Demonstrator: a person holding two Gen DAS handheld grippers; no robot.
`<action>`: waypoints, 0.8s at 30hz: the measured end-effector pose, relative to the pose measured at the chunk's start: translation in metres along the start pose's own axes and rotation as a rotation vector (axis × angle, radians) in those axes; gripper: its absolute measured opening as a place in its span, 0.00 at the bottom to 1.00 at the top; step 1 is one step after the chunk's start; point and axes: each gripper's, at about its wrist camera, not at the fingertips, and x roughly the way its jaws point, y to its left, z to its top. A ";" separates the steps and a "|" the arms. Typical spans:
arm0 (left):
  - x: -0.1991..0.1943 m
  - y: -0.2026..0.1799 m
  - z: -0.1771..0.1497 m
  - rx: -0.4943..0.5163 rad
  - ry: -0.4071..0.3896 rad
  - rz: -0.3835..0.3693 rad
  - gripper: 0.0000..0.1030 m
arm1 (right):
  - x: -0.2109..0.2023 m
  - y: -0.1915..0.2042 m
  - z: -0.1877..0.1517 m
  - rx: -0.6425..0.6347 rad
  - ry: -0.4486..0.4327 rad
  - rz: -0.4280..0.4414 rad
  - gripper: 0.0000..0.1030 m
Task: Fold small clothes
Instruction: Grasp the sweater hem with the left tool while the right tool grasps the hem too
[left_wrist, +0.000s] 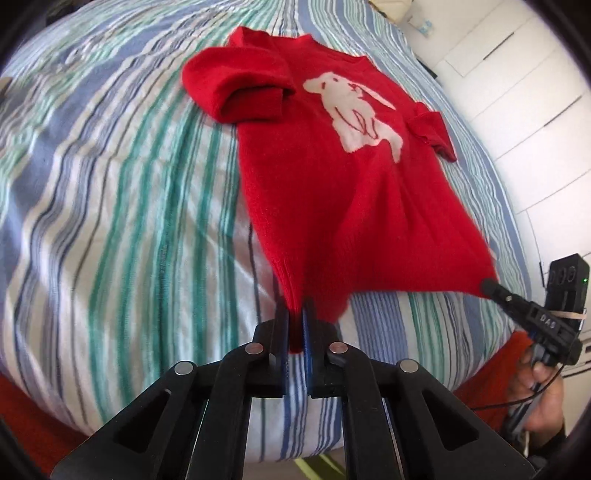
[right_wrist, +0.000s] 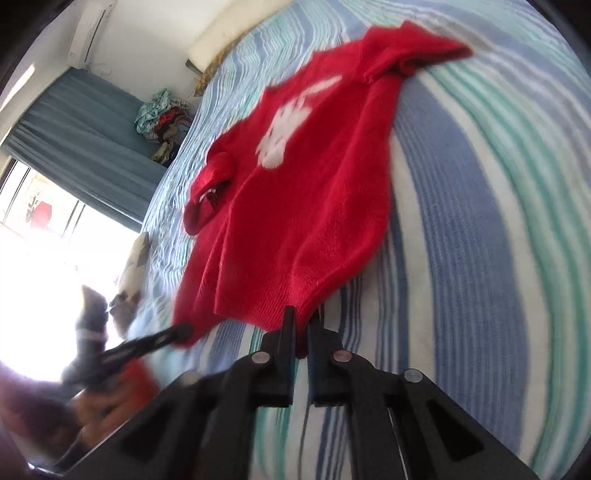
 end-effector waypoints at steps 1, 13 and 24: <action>-0.004 0.001 -0.001 0.013 0.003 0.006 0.05 | -0.016 0.000 -0.001 -0.019 -0.014 -0.035 0.05; 0.019 0.025 -0.001 -0.103 0.006 -0.066 0.62 | -0.014 -0.043 -0.005 0.009 0.073 -0.174 0.24; 0.022 0.006 0.001 -0.081 0.063 0.079 0.01 | -0.011 -0.063 0.006 0.166 0.020 -0.198 0.04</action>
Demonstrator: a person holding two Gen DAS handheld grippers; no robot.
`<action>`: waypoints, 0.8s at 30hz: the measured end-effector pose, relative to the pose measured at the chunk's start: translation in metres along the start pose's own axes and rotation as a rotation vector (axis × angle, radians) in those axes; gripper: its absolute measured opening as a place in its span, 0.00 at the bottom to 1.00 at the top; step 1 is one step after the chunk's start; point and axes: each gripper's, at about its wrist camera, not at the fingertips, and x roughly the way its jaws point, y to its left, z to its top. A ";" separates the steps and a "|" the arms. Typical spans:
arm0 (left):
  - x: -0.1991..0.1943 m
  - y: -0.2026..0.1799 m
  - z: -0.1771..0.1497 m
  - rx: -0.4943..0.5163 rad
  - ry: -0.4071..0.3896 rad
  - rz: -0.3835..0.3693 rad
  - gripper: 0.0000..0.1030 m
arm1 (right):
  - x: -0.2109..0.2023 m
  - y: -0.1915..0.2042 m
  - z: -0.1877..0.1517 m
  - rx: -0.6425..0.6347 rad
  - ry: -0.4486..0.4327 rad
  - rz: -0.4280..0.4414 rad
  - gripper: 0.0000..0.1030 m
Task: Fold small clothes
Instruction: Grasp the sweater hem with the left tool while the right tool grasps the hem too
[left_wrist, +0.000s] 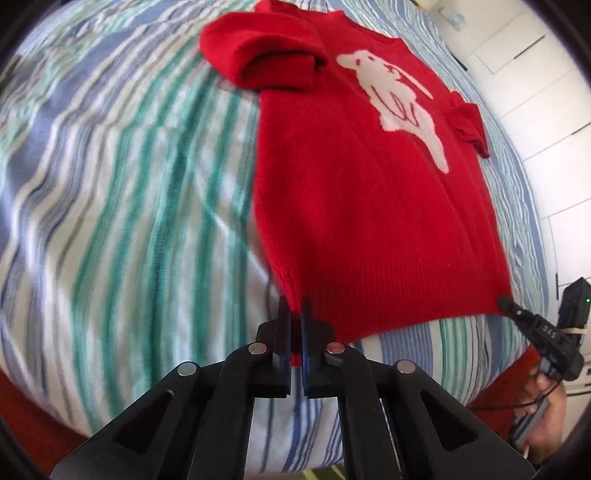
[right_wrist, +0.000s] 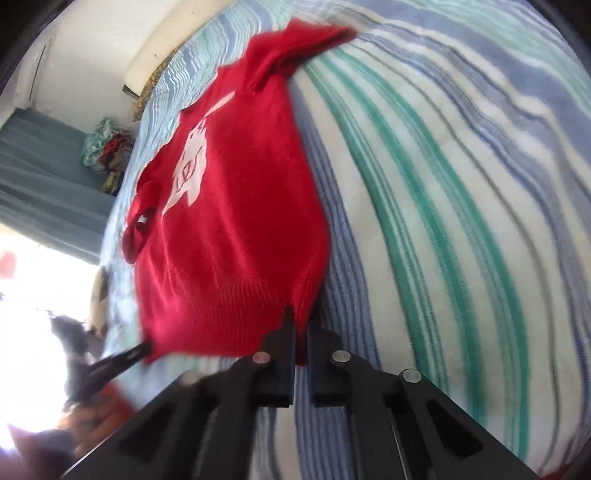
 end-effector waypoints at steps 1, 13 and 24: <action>-0.010 0.004 -0.003 0.001 -0.008 0.011 0.01 | -0.012 0.007 0.000 -0.045 -0.012 -0.055 0.04; 0.006 0.019 -0.018 0.054 0.045 0.144 0.02 | -0.021 0.027 -0.022 -0.192 0.095 -0.235 0.03; 0.026 -0.023 -0.012 0.203 -0.021 0.352 0.02 | 0.012 0.009 -0.024 -0.163 0.117 -0.247 0.03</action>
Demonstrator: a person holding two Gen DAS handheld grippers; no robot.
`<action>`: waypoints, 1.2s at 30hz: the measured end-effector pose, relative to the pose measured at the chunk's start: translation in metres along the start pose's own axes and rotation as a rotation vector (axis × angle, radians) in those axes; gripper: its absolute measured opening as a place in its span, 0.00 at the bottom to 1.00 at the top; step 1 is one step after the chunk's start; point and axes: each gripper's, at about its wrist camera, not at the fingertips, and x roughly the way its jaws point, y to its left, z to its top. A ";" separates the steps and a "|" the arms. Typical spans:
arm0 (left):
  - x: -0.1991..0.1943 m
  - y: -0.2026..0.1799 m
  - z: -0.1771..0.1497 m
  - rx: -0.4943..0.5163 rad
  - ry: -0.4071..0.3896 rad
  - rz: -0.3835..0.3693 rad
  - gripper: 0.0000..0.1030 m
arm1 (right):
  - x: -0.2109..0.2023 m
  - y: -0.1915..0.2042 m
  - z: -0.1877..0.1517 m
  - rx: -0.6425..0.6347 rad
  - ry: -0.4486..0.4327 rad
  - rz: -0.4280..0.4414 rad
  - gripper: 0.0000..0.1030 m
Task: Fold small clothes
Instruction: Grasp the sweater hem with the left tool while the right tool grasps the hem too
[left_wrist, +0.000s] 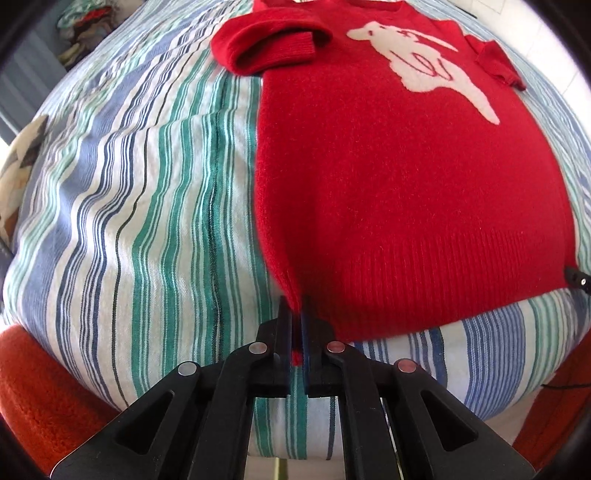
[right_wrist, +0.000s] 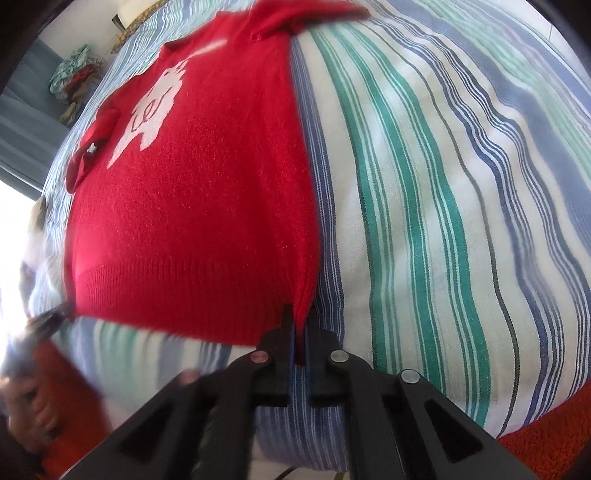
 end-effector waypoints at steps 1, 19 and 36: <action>0.002 -0.005 0.001 0.018 -0.007 0.018 0.02 | 0.000 0.000 0.000 -0.005 -0.002 -0.006 0.03; 0.000 -0.037 -0.010 0.165 -0.057 0.188 0.02 | 0.000 0.005 -0.002 -0.018 -0.037 -0.032 0.02; 0.000 -0.026 -0.002 0.167 -0.036 0.185 0.03 | -0.003 -0.002 -0.003 0.015 -0.044 0.002 0.03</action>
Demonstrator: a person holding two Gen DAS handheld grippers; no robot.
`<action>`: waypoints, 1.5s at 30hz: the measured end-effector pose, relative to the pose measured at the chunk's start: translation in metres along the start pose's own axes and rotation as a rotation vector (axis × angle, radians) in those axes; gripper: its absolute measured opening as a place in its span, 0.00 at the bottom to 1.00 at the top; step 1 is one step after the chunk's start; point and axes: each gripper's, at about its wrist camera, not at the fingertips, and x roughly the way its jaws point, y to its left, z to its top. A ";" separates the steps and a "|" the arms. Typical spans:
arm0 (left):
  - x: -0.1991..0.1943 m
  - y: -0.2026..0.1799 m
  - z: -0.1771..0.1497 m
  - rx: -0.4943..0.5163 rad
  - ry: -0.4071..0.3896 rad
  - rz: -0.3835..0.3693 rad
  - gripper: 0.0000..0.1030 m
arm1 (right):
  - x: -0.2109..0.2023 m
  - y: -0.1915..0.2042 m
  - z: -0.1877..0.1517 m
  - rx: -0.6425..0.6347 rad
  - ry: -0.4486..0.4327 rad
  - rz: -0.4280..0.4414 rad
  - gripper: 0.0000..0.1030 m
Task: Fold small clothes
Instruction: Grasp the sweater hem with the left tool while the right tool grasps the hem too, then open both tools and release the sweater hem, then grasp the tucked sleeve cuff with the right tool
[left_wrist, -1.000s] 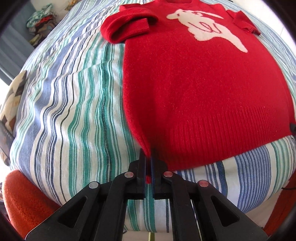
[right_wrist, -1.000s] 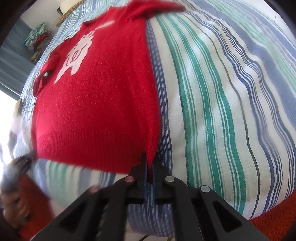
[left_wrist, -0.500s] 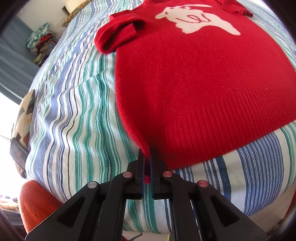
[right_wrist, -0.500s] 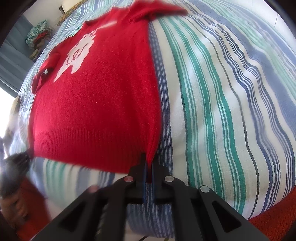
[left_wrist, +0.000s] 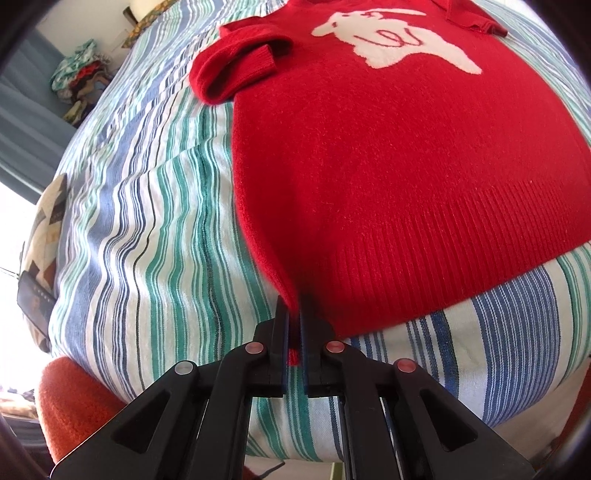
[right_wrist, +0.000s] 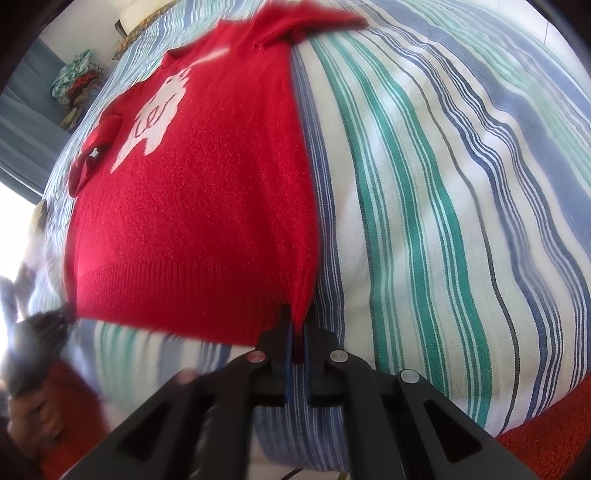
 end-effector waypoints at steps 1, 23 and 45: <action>0.001 0.003 0.002 -0.001 0.002 0.000 0.04 | -0.001 0.001 0.000 0.001 0.000 0.000 0.05; 0.006 0.057 0.006 -0.087 0.004 0.032 0.69 | -0.016 0.013 -0.007 -0.034 0.016 -0.060 0.32; -0.019 0.172 -0.013 -0.525 -0.116 -0.025 0.82 | -0.078 0.038 0.133 -0.531 -0.176 -0.171 0.35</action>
